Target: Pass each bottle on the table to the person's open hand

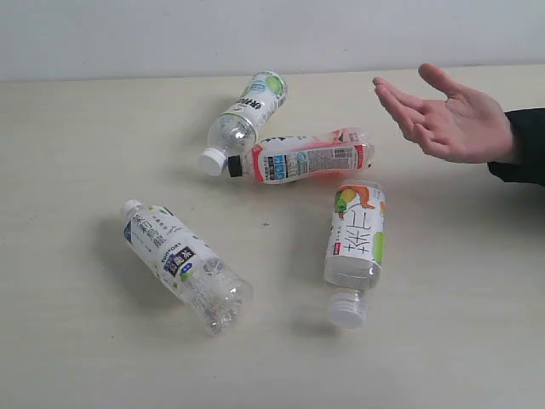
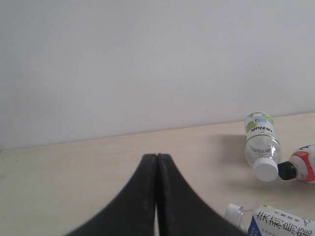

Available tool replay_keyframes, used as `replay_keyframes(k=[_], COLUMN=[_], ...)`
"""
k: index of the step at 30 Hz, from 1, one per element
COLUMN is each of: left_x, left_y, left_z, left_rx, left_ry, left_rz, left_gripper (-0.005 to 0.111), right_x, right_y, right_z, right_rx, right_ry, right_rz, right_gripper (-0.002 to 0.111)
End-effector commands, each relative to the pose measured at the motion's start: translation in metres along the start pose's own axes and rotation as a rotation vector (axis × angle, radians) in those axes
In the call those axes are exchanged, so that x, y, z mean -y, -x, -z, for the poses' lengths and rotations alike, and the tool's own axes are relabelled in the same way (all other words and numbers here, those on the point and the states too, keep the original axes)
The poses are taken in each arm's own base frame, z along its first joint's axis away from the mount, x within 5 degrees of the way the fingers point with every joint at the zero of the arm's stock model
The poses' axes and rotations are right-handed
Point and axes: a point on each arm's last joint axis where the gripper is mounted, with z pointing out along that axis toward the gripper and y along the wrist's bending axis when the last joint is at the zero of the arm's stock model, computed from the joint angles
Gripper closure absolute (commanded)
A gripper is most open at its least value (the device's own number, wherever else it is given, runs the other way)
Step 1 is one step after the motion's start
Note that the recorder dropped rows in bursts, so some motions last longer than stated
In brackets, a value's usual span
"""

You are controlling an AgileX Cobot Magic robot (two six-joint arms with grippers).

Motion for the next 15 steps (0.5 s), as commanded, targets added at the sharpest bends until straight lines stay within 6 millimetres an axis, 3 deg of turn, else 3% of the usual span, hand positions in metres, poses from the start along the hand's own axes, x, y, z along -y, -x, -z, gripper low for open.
replay_keyframes(k=[1, 15], left_x=[-0.0002, -0.0002], left_y=[0.0008, 0.0008], left_z=[0.0005, 0.0005], left_rx=[0.01, 0.01], left_ry=[0.002, 0.002], left_rz=[0.0, 0.0], left_gripper=[0.107, 0.107], right_x=[0.0005, 0.0], right_y=[-0.0009, 0.0026], right_z=[0.0002, 0.0003], right_rx=[0.004, 0.042], right_ry=[-0.005, 0.0], right_rz=[0.001, 0.02], right_gripper=[0.108, 0.108])
